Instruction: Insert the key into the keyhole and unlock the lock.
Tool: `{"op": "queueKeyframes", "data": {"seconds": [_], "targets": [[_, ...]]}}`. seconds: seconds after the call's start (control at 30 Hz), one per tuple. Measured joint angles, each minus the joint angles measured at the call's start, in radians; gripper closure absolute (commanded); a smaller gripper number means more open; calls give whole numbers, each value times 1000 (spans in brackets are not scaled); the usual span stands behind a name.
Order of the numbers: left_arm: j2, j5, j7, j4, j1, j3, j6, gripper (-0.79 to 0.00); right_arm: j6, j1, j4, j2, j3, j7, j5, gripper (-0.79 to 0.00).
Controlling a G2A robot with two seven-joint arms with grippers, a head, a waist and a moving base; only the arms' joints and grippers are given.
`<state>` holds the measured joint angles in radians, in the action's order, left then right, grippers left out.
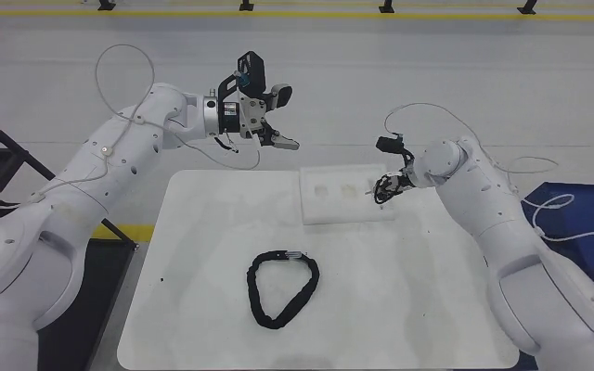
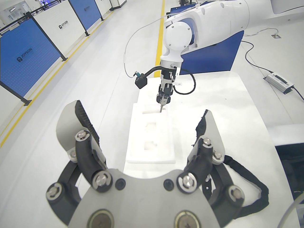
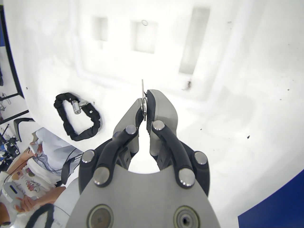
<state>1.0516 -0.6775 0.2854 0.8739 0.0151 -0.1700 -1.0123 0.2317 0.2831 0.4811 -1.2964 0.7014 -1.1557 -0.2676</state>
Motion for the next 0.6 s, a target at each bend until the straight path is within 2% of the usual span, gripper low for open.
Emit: {"op": "queueKeyframes", "data": {"seconds": [0.2, 0.4, 0.6], "targets": [[0, 0, 0, 0, 0, 0, 0, -785, 40, 75, 217, 83, 119, -81, 61, 0], [0, 0, 0, 0, 0, 0, 0, -785, -21, 229, 514, 175, 301, -154, 137, 0], [0, 0, 0, 0, 0, 0, 0, -785, -66, 369, 745, 232, 471, -201, 234, 0]]}}
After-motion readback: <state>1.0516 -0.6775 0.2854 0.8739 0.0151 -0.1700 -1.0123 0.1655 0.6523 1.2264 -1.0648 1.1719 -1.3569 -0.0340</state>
